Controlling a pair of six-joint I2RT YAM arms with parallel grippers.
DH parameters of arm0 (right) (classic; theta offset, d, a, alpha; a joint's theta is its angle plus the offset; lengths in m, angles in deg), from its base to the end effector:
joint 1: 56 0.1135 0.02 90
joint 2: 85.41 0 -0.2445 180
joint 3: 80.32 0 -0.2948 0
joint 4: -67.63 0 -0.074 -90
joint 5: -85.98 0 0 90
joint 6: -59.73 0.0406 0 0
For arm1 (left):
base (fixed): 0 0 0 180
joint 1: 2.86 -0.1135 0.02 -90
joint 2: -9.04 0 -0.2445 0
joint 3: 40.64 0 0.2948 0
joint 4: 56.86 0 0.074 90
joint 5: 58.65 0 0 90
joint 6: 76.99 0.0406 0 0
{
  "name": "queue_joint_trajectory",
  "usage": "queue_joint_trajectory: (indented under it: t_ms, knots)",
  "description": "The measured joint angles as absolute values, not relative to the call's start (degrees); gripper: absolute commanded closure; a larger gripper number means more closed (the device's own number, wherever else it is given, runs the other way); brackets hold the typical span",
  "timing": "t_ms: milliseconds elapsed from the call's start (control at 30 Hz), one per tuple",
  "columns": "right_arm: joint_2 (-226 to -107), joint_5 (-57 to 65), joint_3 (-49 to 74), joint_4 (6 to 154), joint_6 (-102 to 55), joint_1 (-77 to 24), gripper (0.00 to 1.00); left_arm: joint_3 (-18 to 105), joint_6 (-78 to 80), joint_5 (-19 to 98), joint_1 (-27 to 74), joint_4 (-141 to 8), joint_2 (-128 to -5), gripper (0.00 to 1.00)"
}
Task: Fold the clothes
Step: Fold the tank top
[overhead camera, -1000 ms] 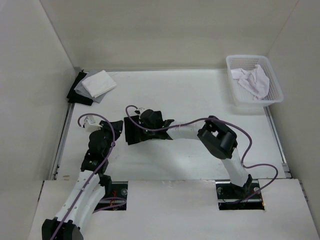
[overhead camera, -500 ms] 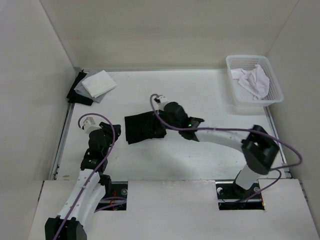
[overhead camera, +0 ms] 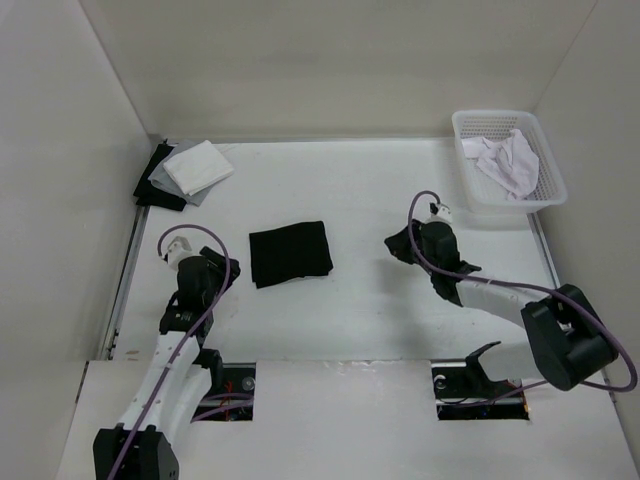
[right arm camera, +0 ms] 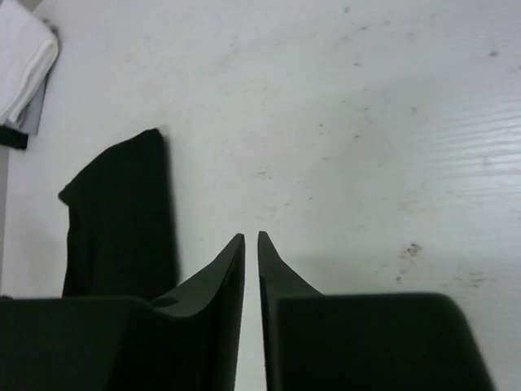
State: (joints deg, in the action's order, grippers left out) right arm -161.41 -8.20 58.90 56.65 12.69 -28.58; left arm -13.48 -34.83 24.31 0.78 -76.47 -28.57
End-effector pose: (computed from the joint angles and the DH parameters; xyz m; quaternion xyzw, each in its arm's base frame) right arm 0.2731 0.1383 0.1337 0.1331 0.8289 0.2876 0.4610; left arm 0.2150 -0.0087 0.1520 -0.3537 0.7896 -0.1686 0.4722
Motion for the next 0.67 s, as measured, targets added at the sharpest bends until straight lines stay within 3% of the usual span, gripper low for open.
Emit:
queue_joint_trajectory:
  t_ms: [67, 133, 533, 667]
  knots:
    - [-162.3, -8.1, 59.3, 55.5, 13.9, -29.8, 0.63, -13.4, -34.6, 24.3, 0.6, -77.4, -28.6, 0.51]
    - [-163.2, -7.6, 59.3, 53.1, 14.8, -30.2, 0.58, -13.4, -34.3, 24.2, 0.6, -78.1, -28.6, 0.51]
    - [-164.7, -4.6, 59.3, 48.6, 16.7, -31.3, 0.57, -13.3, -33.0, 22.6, 2.9, -77.2, -34.0, 0.51]
    - [-164.7, -4.4, 59.3, 48.4, 16.9, -31.4, 0.57, -12.3, -32.1, 21.4, 4.6, -76.8, -34.6, 0.4]
